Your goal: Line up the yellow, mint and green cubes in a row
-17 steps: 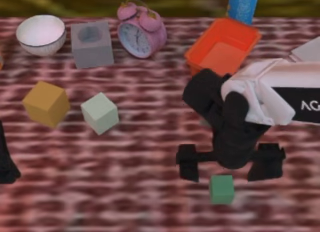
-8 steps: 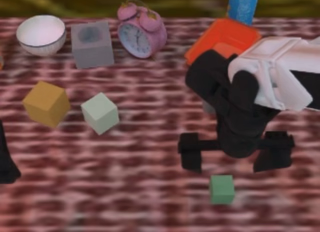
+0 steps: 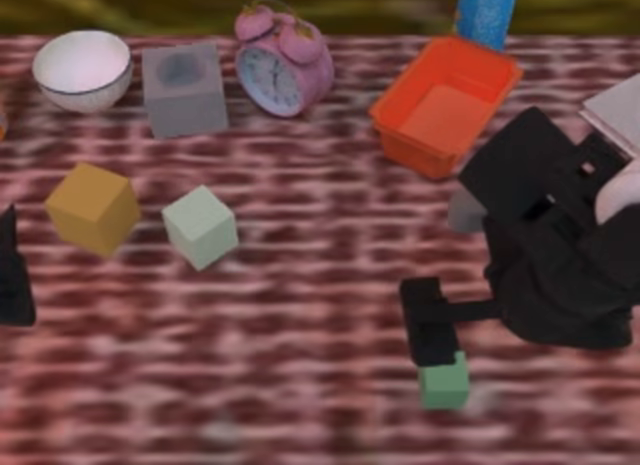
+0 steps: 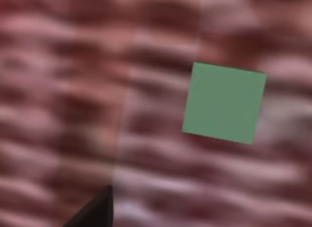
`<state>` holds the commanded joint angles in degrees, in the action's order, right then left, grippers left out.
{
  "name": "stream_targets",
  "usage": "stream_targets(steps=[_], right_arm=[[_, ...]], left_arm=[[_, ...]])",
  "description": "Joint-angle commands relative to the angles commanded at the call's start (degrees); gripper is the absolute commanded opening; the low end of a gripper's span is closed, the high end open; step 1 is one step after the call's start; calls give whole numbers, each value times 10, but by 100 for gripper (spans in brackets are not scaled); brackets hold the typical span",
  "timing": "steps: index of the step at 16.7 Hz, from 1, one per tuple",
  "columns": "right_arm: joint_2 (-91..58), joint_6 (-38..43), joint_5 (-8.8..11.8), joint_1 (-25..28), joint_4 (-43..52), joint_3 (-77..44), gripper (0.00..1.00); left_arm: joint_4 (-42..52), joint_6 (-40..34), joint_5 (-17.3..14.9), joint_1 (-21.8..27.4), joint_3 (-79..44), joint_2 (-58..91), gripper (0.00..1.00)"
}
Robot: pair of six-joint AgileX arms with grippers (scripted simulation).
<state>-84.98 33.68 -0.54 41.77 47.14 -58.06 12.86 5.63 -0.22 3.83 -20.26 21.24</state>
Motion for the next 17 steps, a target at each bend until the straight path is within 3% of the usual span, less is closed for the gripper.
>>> stream_targets(steps=[7, 17], right_arm=[[373, -132, 10, -85, -183, 267, 100], [769, -302, 9, -330, -415, 541, 100]], left_arm=[[228, 96, 1, 60, -349, 454, 100], [504, 215, 0, 136, -774, 972, 100]])
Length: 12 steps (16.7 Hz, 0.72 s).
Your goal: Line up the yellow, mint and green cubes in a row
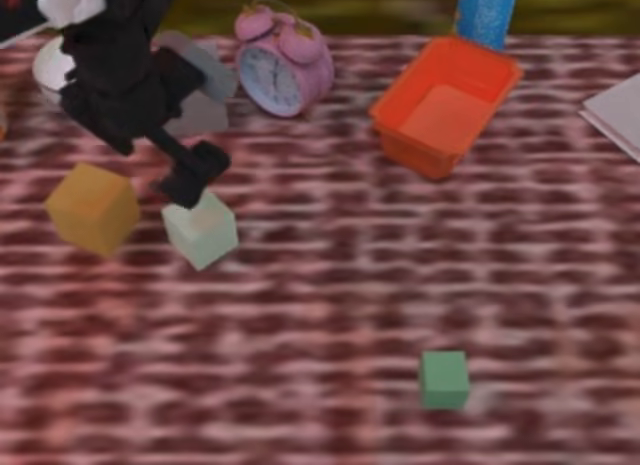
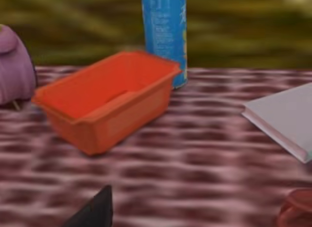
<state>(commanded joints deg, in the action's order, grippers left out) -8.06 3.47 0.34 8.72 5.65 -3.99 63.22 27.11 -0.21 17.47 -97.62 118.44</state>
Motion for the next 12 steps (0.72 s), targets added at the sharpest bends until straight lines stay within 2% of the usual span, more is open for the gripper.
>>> stream_targets(steps=[3, 5, 12], right_arm=[[61, -26, -2, -57, -40, 30, 100], [78, -33, -3, -78, -54, 38, 100], [81, -35, -3, -81, -57, 40, 100]], left_arm=[[39, 18, 0, 12, -72, 77, 100], [52, 25, 0, 16, -97, 102, 100], [44, 26, 0, 14, -92, 109, 100]])
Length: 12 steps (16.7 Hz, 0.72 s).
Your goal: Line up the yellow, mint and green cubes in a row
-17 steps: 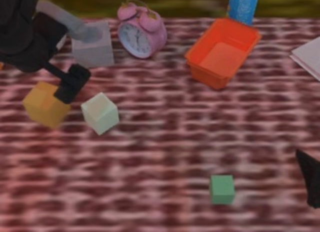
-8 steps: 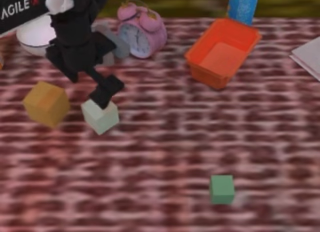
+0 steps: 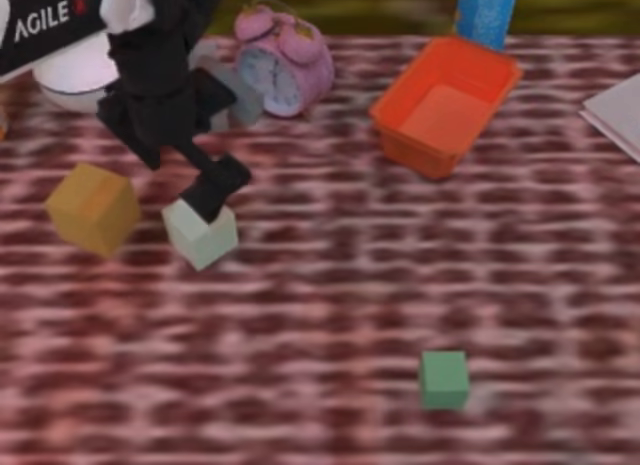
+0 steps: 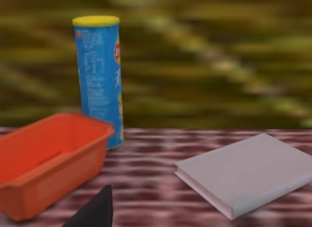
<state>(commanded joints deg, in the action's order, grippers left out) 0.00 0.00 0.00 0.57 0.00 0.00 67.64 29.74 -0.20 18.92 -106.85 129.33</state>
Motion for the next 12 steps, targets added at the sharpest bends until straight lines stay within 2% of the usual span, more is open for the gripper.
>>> stream_targets(steps=[7, 12], right_arm=[[0, 0, 0, 0, 0, 0, 100], [0, 0, 0, 0, 0, 0, 100]], left_arm=[[-147, 1, -1, 1, 91, 52, 100], [-158, 1, -1, 1, 99, 58, 100]])
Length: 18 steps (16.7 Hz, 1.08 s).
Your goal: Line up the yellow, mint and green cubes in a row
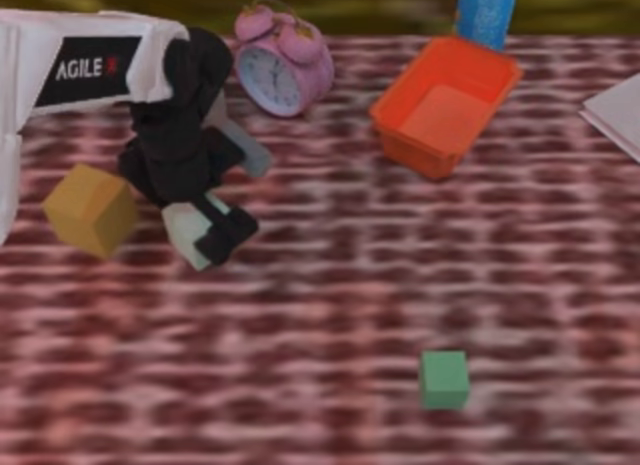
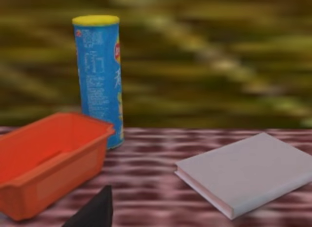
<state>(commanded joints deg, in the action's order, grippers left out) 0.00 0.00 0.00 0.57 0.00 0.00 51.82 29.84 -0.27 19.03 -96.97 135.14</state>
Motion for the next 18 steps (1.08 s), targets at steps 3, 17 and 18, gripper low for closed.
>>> stream_targets(steps=[3, 17, 18], right_arm=[[0, 0, 0, 0, 0, 0, 100], [0, 0, 0, 0, 0, 0, 100], [0, 0, 0, 0, 0, 0, 100]], left_arm=[[0, 0, 0, 0, 0, 0, 77], [0, 0, 0, 0, 0, 0, 0], [0, 0, 0, 0, 0, 0, 0]])
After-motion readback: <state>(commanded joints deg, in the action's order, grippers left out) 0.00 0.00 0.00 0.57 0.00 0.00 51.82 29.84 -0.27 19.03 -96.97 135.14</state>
